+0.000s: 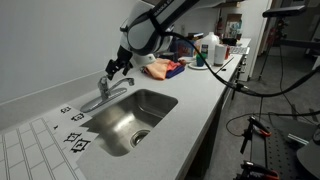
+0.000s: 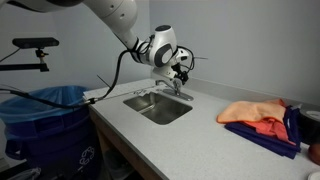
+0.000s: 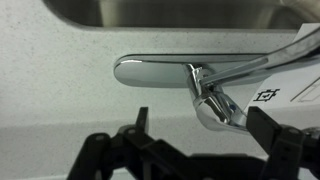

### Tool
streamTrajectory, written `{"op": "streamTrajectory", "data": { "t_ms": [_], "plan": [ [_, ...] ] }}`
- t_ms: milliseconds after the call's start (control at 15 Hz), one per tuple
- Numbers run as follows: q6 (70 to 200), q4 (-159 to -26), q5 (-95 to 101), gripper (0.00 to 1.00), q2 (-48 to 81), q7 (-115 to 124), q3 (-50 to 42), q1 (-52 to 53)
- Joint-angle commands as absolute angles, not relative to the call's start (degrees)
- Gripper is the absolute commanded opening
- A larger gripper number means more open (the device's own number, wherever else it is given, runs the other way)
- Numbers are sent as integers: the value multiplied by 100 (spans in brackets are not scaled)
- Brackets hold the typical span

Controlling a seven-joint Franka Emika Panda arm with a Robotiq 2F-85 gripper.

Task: Turn the tap

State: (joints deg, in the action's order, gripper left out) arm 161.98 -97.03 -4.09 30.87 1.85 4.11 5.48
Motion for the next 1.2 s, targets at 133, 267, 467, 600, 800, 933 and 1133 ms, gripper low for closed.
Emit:
{"op": "streamTrajectory", "data": {
  "t_ms": [133,267,467,600,800,933,1133],
  "plan": [
    [16313,-9287,-384,100,3272,429,386,655],
    [16402,-9241,-319,100,3275,474,327,715],
    [16554,-9174,-331,100,3283,541,300,766],
    [16687,-9151,-317,100,3297,575,269,799],
    [16951,-9161,-284,100,3325,577,212,849],
    [17142,-9189,-251,100,3339,562,162,886],
    [17360,-9192,-250,100,3384,557,122,922]
  ]
}}
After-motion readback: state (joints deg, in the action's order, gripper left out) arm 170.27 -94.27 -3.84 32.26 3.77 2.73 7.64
